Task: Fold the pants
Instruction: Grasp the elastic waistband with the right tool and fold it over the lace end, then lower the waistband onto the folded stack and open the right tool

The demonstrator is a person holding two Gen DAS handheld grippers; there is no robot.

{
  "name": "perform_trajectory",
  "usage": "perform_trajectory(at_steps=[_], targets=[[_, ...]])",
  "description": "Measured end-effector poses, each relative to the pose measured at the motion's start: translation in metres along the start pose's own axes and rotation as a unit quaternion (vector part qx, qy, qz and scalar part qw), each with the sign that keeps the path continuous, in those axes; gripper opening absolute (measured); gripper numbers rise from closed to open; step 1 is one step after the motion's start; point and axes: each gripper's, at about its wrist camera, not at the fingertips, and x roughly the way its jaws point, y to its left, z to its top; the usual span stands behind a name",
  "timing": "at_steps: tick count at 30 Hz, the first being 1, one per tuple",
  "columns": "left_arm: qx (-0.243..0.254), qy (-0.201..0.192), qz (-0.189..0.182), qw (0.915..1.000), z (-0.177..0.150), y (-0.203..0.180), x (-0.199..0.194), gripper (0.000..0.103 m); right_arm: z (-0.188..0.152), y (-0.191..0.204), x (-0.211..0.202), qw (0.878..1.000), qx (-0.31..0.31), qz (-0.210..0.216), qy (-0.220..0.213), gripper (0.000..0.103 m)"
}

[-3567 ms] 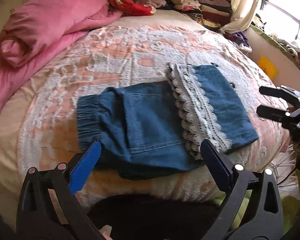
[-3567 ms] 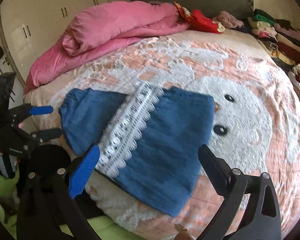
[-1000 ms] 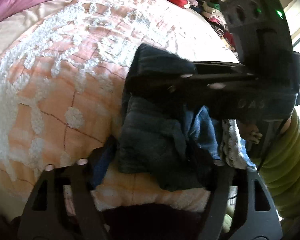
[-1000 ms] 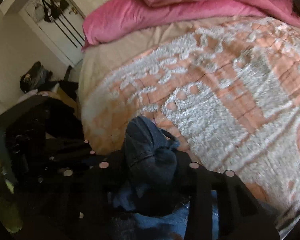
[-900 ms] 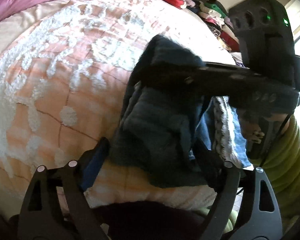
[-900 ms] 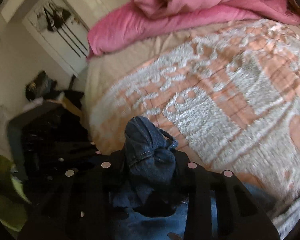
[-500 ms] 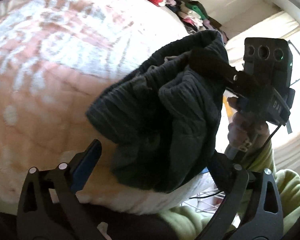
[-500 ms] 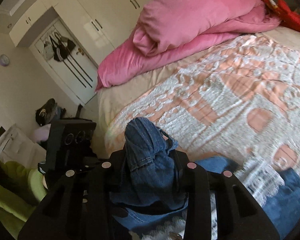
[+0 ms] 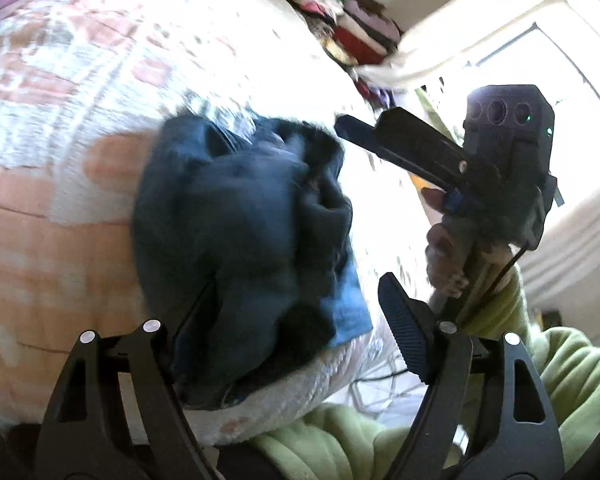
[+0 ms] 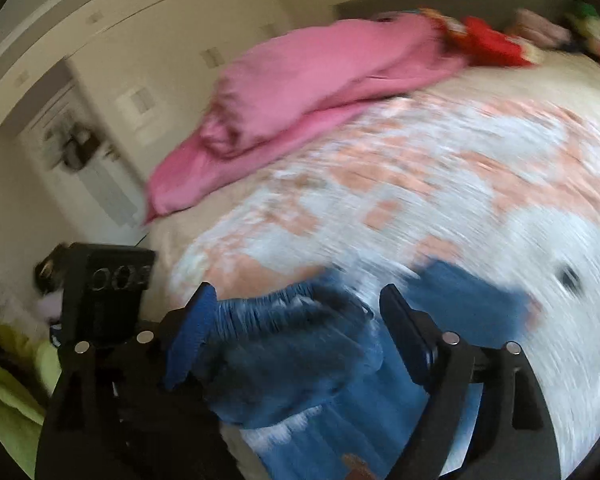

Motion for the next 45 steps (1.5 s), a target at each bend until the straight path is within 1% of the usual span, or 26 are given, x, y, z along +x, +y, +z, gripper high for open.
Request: perform_trajectory(at_steps=[3, 5, 7, 11, 13, 15, 16, 17, 18, 19, 21, 23, 25, 26, 27, 29, 31, 34, 35, 37, 38, 39, 41, 42, 45], targets=[[0.014, 0.018, 0.001, 0.9997, -0.006, -0.007, 0.012, 0.072, -0.026, -0.02, -0.021, 0.998, 0.051, -0.038, 0.001, 0.09], [0.023, 0.025, 0.002, 0.9994, -0.009, -0.009, 0.013, 0.074, -0.04, -0.026, -0.027, 0.996, 0.071, -0.051, 0.005, 0.091], [0.034, 0.026, 0.012, 0.999, -0.01, -0.012, 0.016, 0.076, -0.049, -0.026, -0.027, 0.995, 0.08, -0.052, 0.011, 0.091], [0.041, 0.027, 0.02, 0.9986, -0.011, -0.019, 0.019, 0.077, -0.053, -0.024, -0.014, 0.995, 0.081, -0.051, 0.028, 0.091], [0.046, 0.025, 0.026, 0.9983, -0.017, -0.029, 0.023, 0.079, -0.053, -0.022, -0.001, 0.994, 0.082, -0.057, 0.046, 0.091], [0.049, 0.024, 0.029, 0.9981, -0.018, -0.029, 0.025, 0.08, -0.054, -0.022, 0.016, 0.991, 0.083, -0.071, 0.074, 0.091], [0.051, 0.023, 0.031, 0.998, -0.018, -0.029, 0.024, 0.08, -0.056, -0.02, 0.024, 0.991, 0.076, -0.071, 0.085, 0.069], [0.052, 0.023, 0.032, 0.9979, -0.017, -0.029, 0.023, 0.081, -0.057, -0.016, 0.028, 0.992, 0.064, -0.063, 0.084, 0.052], [0.052, 0.022, 0.033, 0.9978, -0.016, -0.029, 0.024, 0.082, -0.058, -0.012, 0.028, 0.994, 0.053, -0.052, 0.082, 0.04], [0.053, 0.021, 0.034, 0.9978, -0.015, -0.031, 0.024, 0.083, -0.056, -0.007, 0.025, 0.996, 0.045, -0.036, 0.074, 0.033], [0.058, 0.019, 0.033, 0.9976, -0.017, -0.03, 0.018, 0.084, -0.05, 0.002, 0.013, 0.998, 0.034, -0.011, 0.045, 0.032], [0.063, 0.018, 0.032, 0.9973, -0.016, -0.032, 0.019, 0.084, -0.044, 0.004, 0.003, 0.999, 0.022, -0.013, 0.025, 0.032], [0.065, 0.021, 0.034, 0.9971, -0.014, -0.033, 0.024, 0.084, -0.043, -0.001, 0.004, 0.998, 0.02, -0.045, 0.031, 0.033], [0.068, 0.023, 0.038, 0.9967, -0.014, -0.034, 0.027, 0.084, -0.044, -0.01, 0.008, 0.997, 0.032, -0.062, 0.04, 0.033], [0.072, 0.027, 0.043, 0.9961, -0.015, -0.036, 0.031, 0.084, -0.047, -0.016, 0.012, 0.995, 0.045, -0.071, 0.048, 0.034], [0.073, 0.03, 0.043, 0.996, -0.016, -0.036, 0.032, 0.084, -0.053, -0.028, 0.018, 0.992, 0.065, -0.086, 0.061, 0.04], [0.072, 0.028, 0.041, 0.9962, -0.014, -0.036, 0.03, 0.085, -0.059, -0.034, 0.017, 0.991, 0.079, -0.091, 0.062, 0.047], [0.075, 0.021, 0.043, 0.9961, -0.013, -0.036, 0.021, 0.086, -0.058, -0.03, 0.01, 0.991, 0.074, -0.099, 0.055, 0.061], [0.076, 0.019, 0.045, 0.9959, -0.013, -0.036, 0.02, 0.086, -0.056, -0.027, 0.007, 0.991, 0.068, -0.1, 0.051, 0.064], [0.076, 0.013, 0.053, 0.9956, -0.013, -0.036, 0.013, 0.086, -0.053, -0.02, -0.004, 0.992, 0.054, -0.11, 0.035, 0.076], [0.076, 0.009, 0.055, 0.9956, -0.014, -0.035, 0.01, 0.087, -0.05, -0.019, -0.008, 0.992, 0.052, -0.114, 0.029, 0.079], [0.075, 0.006, 0.057, 0.9955, -0.013, -0.035, 0.007, 0.093, -0.048, -0.017, -0.014, 0.991, 0.053, -0.118, 0.021, 0.082], [0.077, -0.002, 0.068, 0.9947, -0.011, -0.035, 0.001, 0.093, -0.044, -0.017, -0.023, 0.991, 0.054, -0.126, 0.009, 0.086], [0.079, -0.007, 0.076, 0.994, -0.01, -0.035, -0.003, 0.093, -0.043, -0.016, -0.029, 0.99, 0.054, -0.132, 0.001, 0.09], [0.078, -0.012, 0.089, 0.9929, -0.007, -0.034, -0.008, 0.093, -0.041, -0.014, -0.04, 0.988, 0.051, -0.143, -0.017, 0.091]])
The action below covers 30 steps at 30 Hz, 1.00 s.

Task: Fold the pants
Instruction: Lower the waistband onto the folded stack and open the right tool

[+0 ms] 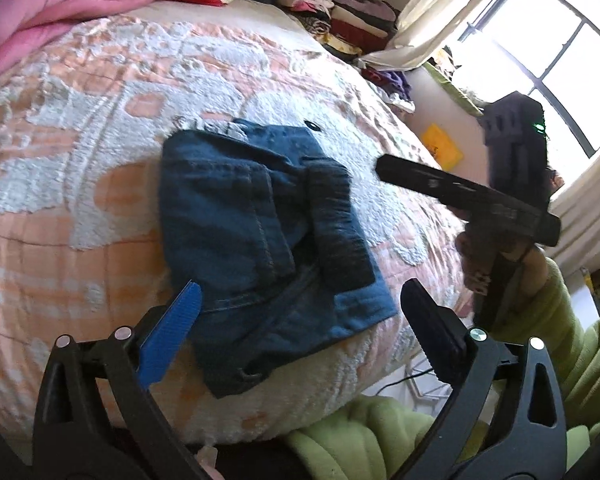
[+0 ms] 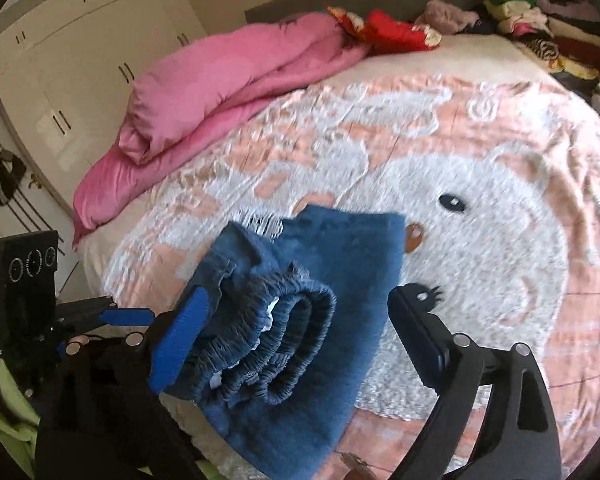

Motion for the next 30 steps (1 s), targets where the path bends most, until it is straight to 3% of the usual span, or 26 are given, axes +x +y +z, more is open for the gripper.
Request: perform_trajectory(at_steps=[14, 20, 25, 26, 27, 30], targets=[[0.006, -0.015, 0.052, 0.9985, 0.009, 0.006, -0.012, 0.093, -0.006, 0.022, -0.034, 0.998, -0.048, -0.034, -0.022, 0.091], [-0.006, -0.008, 0.078, 0.9969, 0.016, 0.019, -0.01, 0.093, -0.022, 0.047, -0.043, 0.993, -0.106, -0.034, -0.027, 0.091], [-0.035, -0.004, 0.086, 0.9957, 0.031, 0.042, -0.005, 0.093, -0.047, 0.08, -0.04, 0.983, -0.184, -0.016, -0.002, 0.091], [-0.039, -0.005, 0.083, 0.9958, 0.035, 0.044, -0.005, 0.092, -0.051, 0.085, -0.037, 0.98, -0.196, -0.01, 0.006, 0.091], [-0.038, -0.004, 0.079, 0.9961, 0.038, 0.045, -0.003, 0.082, -0.058, 0.093, -0.033, 0.976, -0.217, -0.007, 0.014, 0.09], [-0.022, 0.001, 0.069, 0.9974, 0.047, 0.039, 0.004, 0.054, -0.073, 0.112, -0.02, 0.965, -0.258, 0.01, 0.036, 0.072]])
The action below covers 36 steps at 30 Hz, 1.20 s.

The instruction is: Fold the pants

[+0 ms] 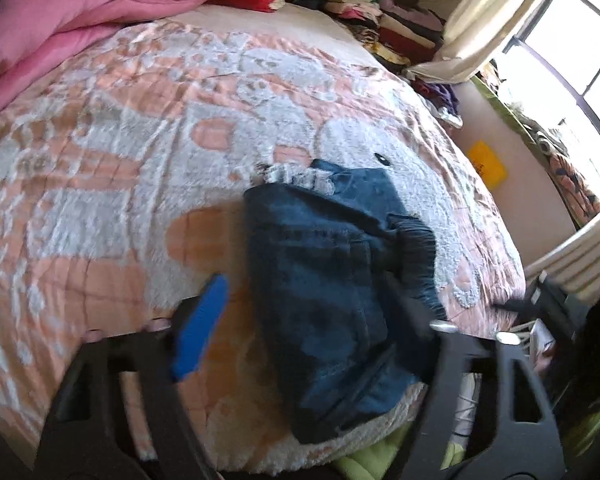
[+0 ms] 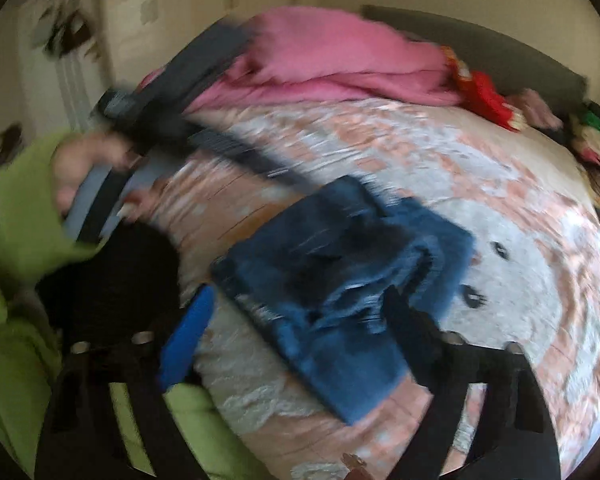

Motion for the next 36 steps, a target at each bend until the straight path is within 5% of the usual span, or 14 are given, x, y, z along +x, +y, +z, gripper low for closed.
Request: perform_trajectory(at_steps=[2, 9, 15, 18, 23, 28, 31, 36], targets=[[0.013, 0.009, -0.007, 0.9998, 0.003, -0.007, 0.007, 0.045, 0.0, 0.013, 0.01, 1.0, -0.025, 0.013, 0.01, 0.065], [0.027, 0.042, 0.005, 0.9988, 0.006, -0.011, 0.04, 0.045, 0.009, 0.049, 0.048, 0.988, -0.145, -0.023, 0.042, 0.047], [0.027, 0.042, 0.008, 0.9987, 0.005, -0.008, 0.047, 0.045, 0.014, 0.056, 0.076, 0.973, -0.218, -0.045, 0.052, 0.046], [0.022, 0.045, 0.006, 0.9987, 0.005, -0.006, 0.05, 0.046, 0.014, 0.051, 0.086, 0.974, -0.215, 0.002, 0.065, 0.012], [0.016, 0.045, -0.007, 0.9988, 0.005, -0.003, 0.049, 0.05, 0.005, 0.053, 0.065, 0.97, -0.22, 0.081, 0.072, 0.01], [0.015, 0.042, -0.013, 0.9989, 0.004, -0.004, 0.051, 0.054, -0.018, 0.044, 0.082, 0.975, -0.185, 0.066, 0.1, 0.013], [0.016, 0.04, -0.013, 0.999, 0.004, -0.005, 0.05, 0.055, -0.02, 0.047, 0.081, 0.979, -0.164, 0.076, 0.095, 0.027], [0.013, 0.032, -0.016, 0.9993, 0.004, -0.006, 0.044, 0.061, -0.015, 0.047, 0.069, 0.983, -0.144, 0.072, 0.084, 0.033]])
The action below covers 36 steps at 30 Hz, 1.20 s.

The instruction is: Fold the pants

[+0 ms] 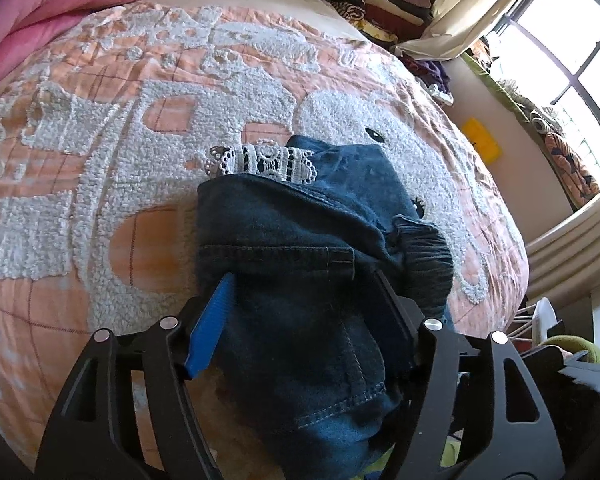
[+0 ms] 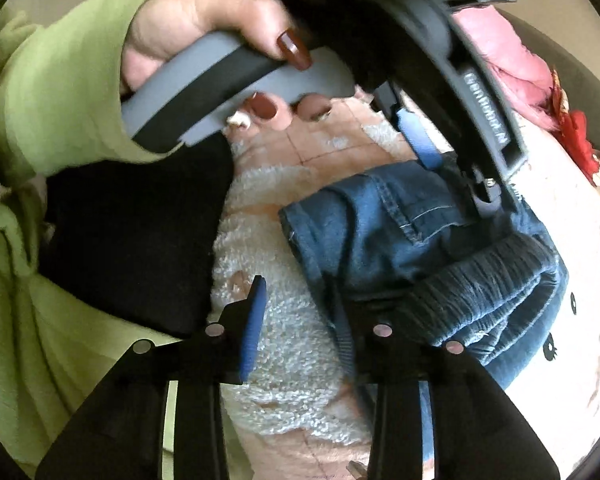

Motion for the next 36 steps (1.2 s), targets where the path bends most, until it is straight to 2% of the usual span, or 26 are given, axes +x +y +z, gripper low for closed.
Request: perform_trajectory(at_steps=[2, 4, 12, 14, 17, 20, 29, 36], targets=[[0.0, -0.004, 0.003, 1.0, -0.001, 0.0, -0.003, 0.063, 0.0, -0.004, -0.007, 1.0, 0.011, 0.0, -0.006, 0.037], [0.0, -0.007, 0.006, 1.0, -0.001, -0.001, -0.006, 0.066, 0.002, -0.005, -0.013, 1.0, 0.027, 0.005, -0.011, 0.046], [0.0, -0.016, 0.009, 0.9998, -0.004, -0.004, -0.013, 0.074, -0.001, -0.011, -0.038, 0.997, 0.066, -0.003, -0.03, 0.059], [0.0, -0.019, 0.012, 0.9997, -0.004, -0.005, -0.016, 0.076, 0.0, -0.013, -0.043, 0.996, 0.075, -0.008, -0.039, 0.068], [0.0, -0.025, 0.021, 0.9995, -0.005, -0.005, -0.021, 0.086, -0.002, -0.017, -0.05, 0.995, 0.087, -0.014, -0.05, 0.072], [0.0, -0.027, 0.032, 0.9991, -0.005, -0.005, -0.024, 0.091, -0.003, -0.022, -0.059, 0.994, 0.096, -0.025, -0.056, 0.078], [-0.005, -0.046, 0.051, 0.9976, -0.006, -0.006, -0.04, 0.093, -0.007, -0.041, -0.083, 0.986, 0.131, -0.057, -0.088, 0.079], [0.002, -0.059, 0.069, 0.9959, -0.007, -0.01, -0.048, 0.093, -0.014, -0.076, -0.099, 0.968, 0.201, -0.09, -0.118, 0.079]])
